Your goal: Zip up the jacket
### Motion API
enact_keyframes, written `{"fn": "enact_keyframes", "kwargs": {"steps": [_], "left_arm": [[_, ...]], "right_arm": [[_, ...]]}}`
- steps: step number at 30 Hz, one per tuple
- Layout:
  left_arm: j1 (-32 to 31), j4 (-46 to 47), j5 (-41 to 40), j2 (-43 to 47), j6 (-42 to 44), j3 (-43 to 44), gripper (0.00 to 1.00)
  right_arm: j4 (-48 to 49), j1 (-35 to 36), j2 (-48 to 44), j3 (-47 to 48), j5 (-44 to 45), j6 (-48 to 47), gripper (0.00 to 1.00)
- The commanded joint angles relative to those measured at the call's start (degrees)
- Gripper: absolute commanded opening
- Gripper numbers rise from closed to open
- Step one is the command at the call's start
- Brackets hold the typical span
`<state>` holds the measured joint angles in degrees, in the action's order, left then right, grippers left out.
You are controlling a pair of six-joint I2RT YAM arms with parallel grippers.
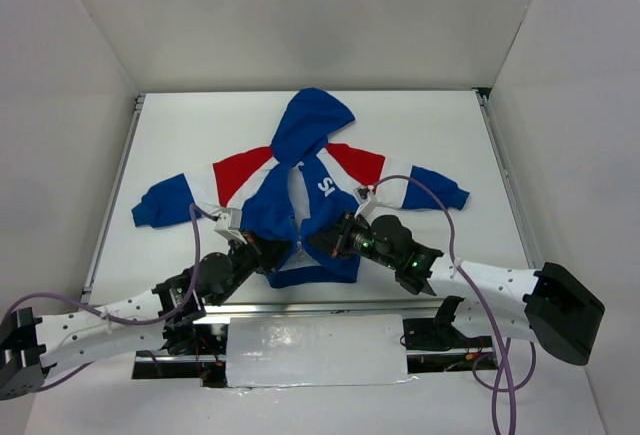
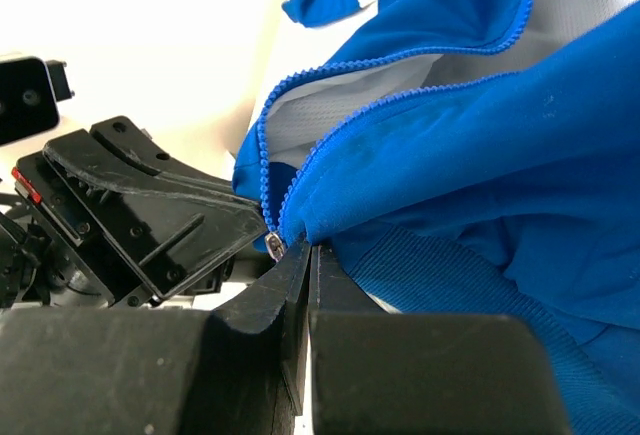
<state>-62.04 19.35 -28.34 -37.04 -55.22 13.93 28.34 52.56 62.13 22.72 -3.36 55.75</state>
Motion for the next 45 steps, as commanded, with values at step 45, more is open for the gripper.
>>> {"fn": "enact_keyframes", "kwargs": {"steps": [45], "left_arm": [[-0.01, 12.53, 29.64, -12.18, 18.57, 2.68, 0.0]], "right_arm": [[-20.17, -4.48, -6.14, 5.58, 15.48, 26.87, 0.0]]}}
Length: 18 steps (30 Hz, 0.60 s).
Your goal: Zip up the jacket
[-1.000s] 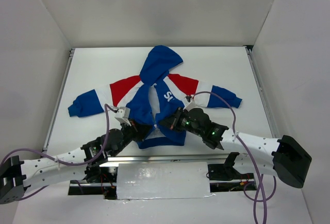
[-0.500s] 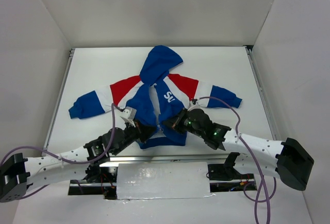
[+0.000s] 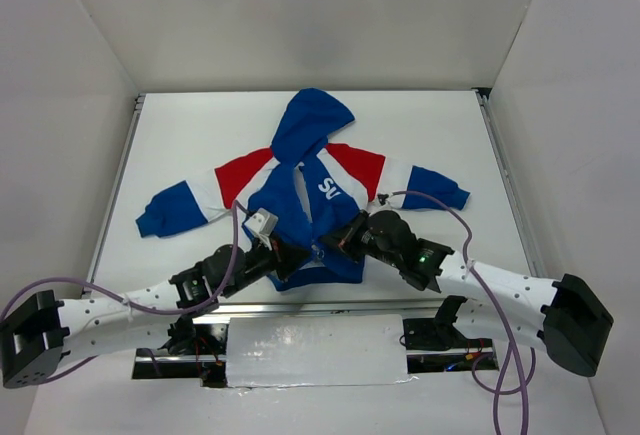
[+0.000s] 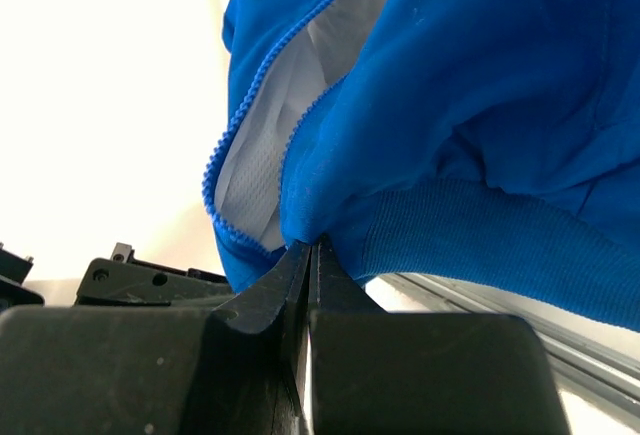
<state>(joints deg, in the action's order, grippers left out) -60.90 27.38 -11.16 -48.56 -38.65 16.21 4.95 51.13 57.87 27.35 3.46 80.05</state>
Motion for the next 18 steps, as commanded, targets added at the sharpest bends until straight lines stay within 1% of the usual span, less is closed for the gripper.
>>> {"fn": "enact_keyframes", "kwargs": {"steps": [1, 6, 8, 11, 15, 18], "left_arm": [[-1.06, 5.31, 14.74, -1.1, 2.35, 0.32, 0.0], [-1.06, 8.13, 17.57, -4.0, 2.36, -0.21, 0.0], [-1.15, 10.06, 18.54, -4.0, 1.92, -0.91, 0.0], [-1.15, 10.07, 18.63, -3.21, 2.18, -1.62, 0.0], [-1.15, 7.96, 17.84, -2.77, 2.44, -1.62, 0.0], [-1.06, 5.5, 13.89, -1.98, 1.65, -1.97, 0.0]], "right_arm": [[3.22, -3.41, -1.88, 0.77, 8.75, 2.83, 0.0], [3.57, -3.94, -1.79, 0.59, 9.54, 5.55, 0.0], [2.88, -4.11, -1.97, 1.12, 10.85, 6.17, 0.0], [1.82, -4.2, -2.67, 1.65, 12.35, 7.05, 0.0], [0.85, -4.11, -2.5, 2.97, 12.53, 4.33, 0.0], [3.12, -4.11, -3.37, 1.66, 10.96, 0.65, 0.0]]}}
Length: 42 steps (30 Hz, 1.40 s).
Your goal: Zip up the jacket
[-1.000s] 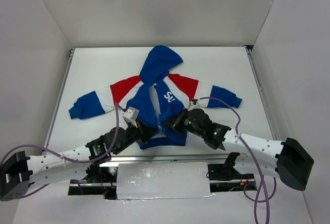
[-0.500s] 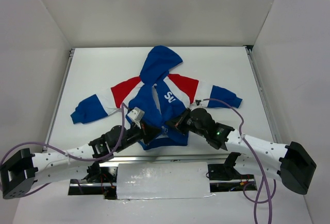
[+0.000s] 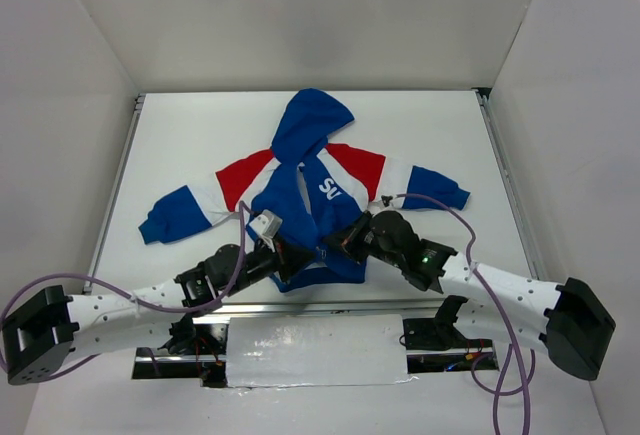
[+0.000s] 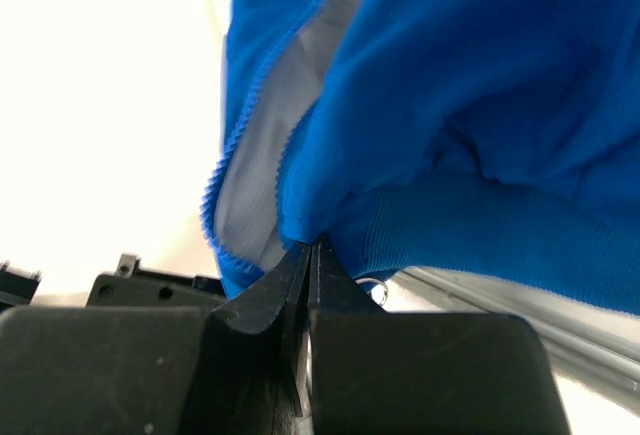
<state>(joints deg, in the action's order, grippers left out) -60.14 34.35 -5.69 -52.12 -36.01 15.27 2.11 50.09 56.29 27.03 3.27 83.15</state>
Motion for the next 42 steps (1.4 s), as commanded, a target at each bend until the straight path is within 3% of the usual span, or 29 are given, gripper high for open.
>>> {"fn": "enact_keyframes", "kwargs": {"steps": [1, 5, 10, 19, 20, 24, 28, 35, 42], "left_arm": [[-1.91, -2.52, 4.33, 1.84, -2.82, -1.03, 0.0], [-1.12, -6.84, -3.0, 3.25, -6.17, -2.08, 0.0], [0.81, 0.26, 1.19, 4.66, -6.88, -6.72, 0.0], [2.74, 11.08, 5.17, 2.9, -6.44, -11.04, 0.0], [2.75, 11.44, 5.17, 2.55, -6.44, -11.22, 0.0], [2.66, 13.64, 6.13, 1.58, -6.35, -11.84, 0.0], [2.66, 14.69, 5.61, 1.32, -7.41, -12.28, 0.0], [2.83, 13.99, 3.15, 0.88, -7.76, -10.96, 0.0], [2.92, 15.31, 2.0, 0.18, -8.2, -11.4, 0.0]], "right_arm": [[11.98, -3.06, -2.24, -0.46, 10.02, -4.91, 0.0], [15.91, -2.98, -3.38, -3.91, 5.97, -15.1, 0.0], [22.56, -2.98, -4.08, -9.62, -0.96, -21.7, 0.08], [24.95, -2.98, -6.11, -13.84, -4.14, -24.79, 0.1], [25.57, -3.06, -6.11, -14.19, -5.63, -24.97, 0.16], [28.12, -2.97, -5.93, -14.64, -8.88, -26.55, 0.23], [29.36, -2.98, -6.28, -14.02, -13.98, -29.28, 0.42], [21.8, -2.36, -10.85, -13.84, -18.29, -27.0, 0.53], [31.63, 1.76, -13.75, -24.2, -19.98, -19.17, 0.68]]}}
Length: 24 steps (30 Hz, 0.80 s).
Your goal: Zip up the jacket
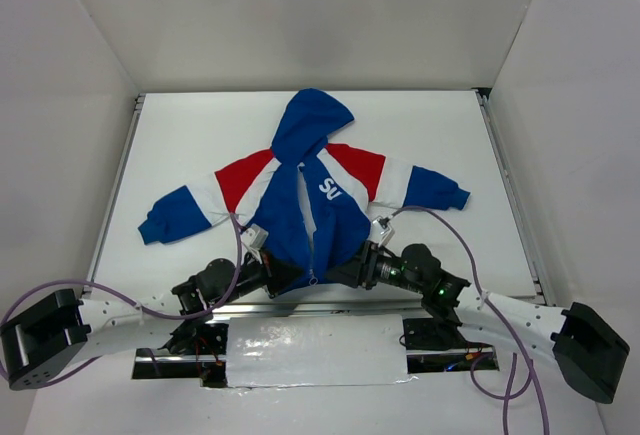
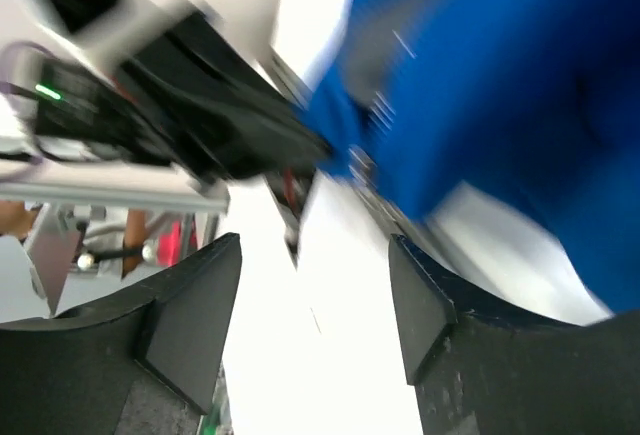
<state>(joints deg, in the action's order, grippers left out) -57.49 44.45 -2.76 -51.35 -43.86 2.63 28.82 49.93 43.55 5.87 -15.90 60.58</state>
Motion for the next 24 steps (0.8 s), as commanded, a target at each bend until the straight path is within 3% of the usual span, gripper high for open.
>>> {"fn": "enact_keyframes", "kwargs": {"steps": [1, 6, 18, 24], "left_arm": [[0.36, 5.39, -0.93, -0.76, -0.53, 1.32, 0.0], [0.54, 6.0, -0.05, -1.91, -0.62, 2.2, 0.0], [0.98, 6.36, 0.74, -1.82, -1.14, 2.99, 0.0], [1.24, 6.88, 1.27, -2.44, -1.23, 3.17, 0.0]], "right_arm": [[5.19, 2.45, -1.01, -3.84, 0.07, 3.67, 0.69], [10.46, 5.35, 3.81, -4.99, 1.84, 4.02, 0.7], [33.65, 7.46, 28.32, -3.06, 0.88, 6.57, 0.67], [36.49, 9.57, 31.33, -1.3, 1.57, 6.49, 0.66]]}}
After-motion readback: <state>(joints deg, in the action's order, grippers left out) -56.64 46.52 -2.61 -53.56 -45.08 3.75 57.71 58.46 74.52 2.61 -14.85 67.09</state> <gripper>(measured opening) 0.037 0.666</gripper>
